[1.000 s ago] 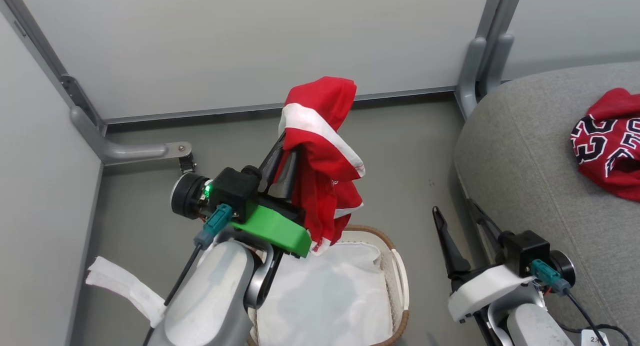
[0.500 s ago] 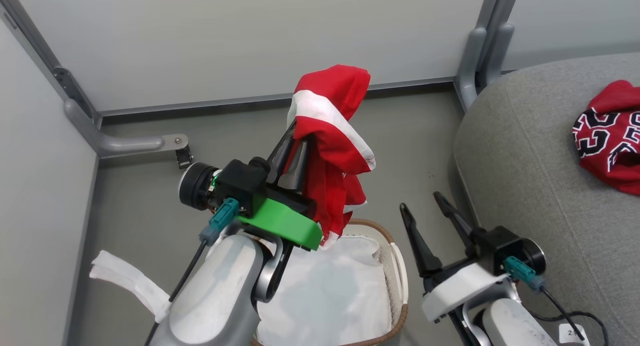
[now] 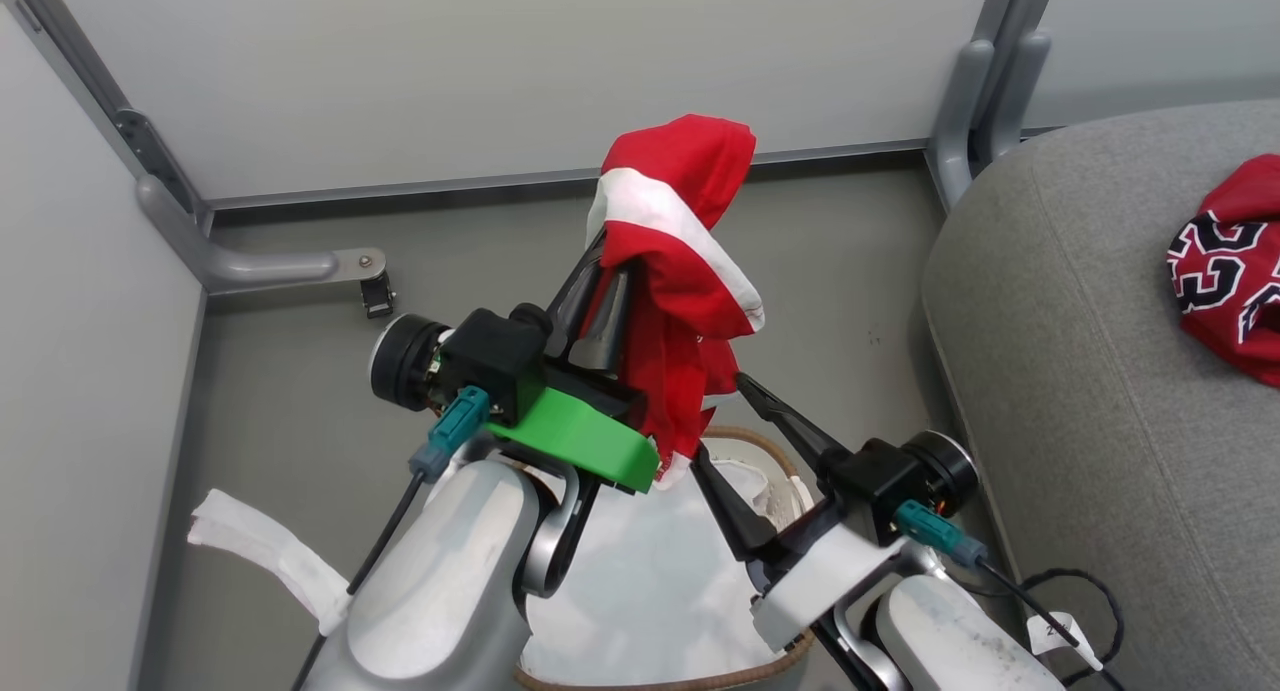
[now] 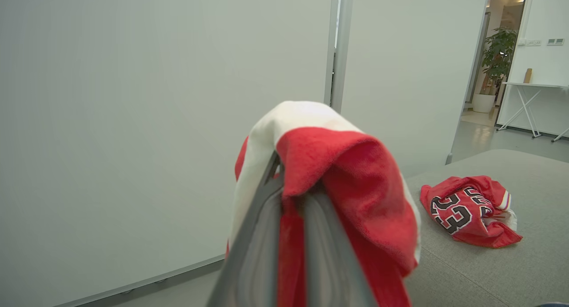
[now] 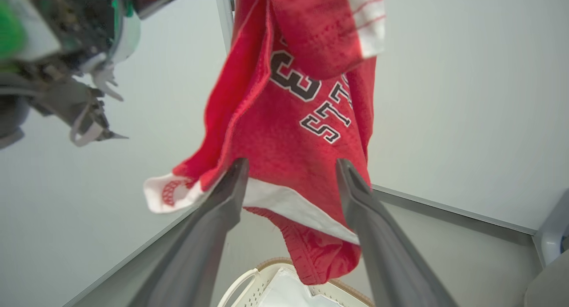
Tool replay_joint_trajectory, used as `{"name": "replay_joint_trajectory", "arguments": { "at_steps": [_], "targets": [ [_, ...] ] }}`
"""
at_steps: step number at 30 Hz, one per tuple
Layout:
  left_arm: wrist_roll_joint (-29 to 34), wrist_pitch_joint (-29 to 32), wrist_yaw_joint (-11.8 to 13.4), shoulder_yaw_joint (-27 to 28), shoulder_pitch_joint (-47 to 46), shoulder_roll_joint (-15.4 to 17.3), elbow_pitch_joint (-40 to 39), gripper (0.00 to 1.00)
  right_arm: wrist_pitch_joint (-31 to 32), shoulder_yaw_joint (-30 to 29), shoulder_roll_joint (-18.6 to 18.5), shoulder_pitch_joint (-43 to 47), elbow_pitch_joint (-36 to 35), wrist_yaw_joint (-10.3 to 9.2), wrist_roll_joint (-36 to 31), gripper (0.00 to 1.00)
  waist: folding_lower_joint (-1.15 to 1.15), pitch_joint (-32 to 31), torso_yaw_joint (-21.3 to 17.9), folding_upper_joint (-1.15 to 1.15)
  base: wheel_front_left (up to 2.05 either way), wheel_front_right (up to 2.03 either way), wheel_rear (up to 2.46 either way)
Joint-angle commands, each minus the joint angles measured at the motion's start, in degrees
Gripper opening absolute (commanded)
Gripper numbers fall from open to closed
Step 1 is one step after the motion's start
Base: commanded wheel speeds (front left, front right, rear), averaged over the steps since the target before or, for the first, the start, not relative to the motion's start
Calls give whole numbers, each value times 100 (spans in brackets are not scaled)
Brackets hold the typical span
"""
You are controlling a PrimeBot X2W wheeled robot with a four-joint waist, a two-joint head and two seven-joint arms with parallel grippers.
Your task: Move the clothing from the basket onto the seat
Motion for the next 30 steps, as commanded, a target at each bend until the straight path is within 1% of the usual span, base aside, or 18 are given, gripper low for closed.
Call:
{"name": "replay_joint_trajectory", "arguments": {
  "at_steps": [1, 8, 16, 24, 30],
  "targets": [
    [-81, -20, 20, -30, -93, 12, -13, 0, -25, 26, -25, -85, -59, -8, 108, 100, 0, 5, 13, 0, 0, 0, 0],
    [-119, -20, 64, -91, -96, 12, 4, 0, -25, 180, -25, -164, -150, -8, 194, 100, 0, 26, 23, 0, 0, 0, 0],
    [-155, -20, 84, -133, -118, 11, 23, 0, -25, 321, -25, -220, -303, -8, 446, 100, 0, 34, -9, 0, 0, 0, 0],
    [-179, -20, 91, -216, -117, 11, 28, 0, -25, 504, -25, -274, -287, -8, 450, 100, 0, 53, -19, 0, 0, 0, 0],
    [-248, -21, 89, -325, -143, 11, -6, 0, -25, 261, -25, -380, -119, -8, 263, 100, 0, 64, 16, 0, 0, 0, 0]
  ]
}}
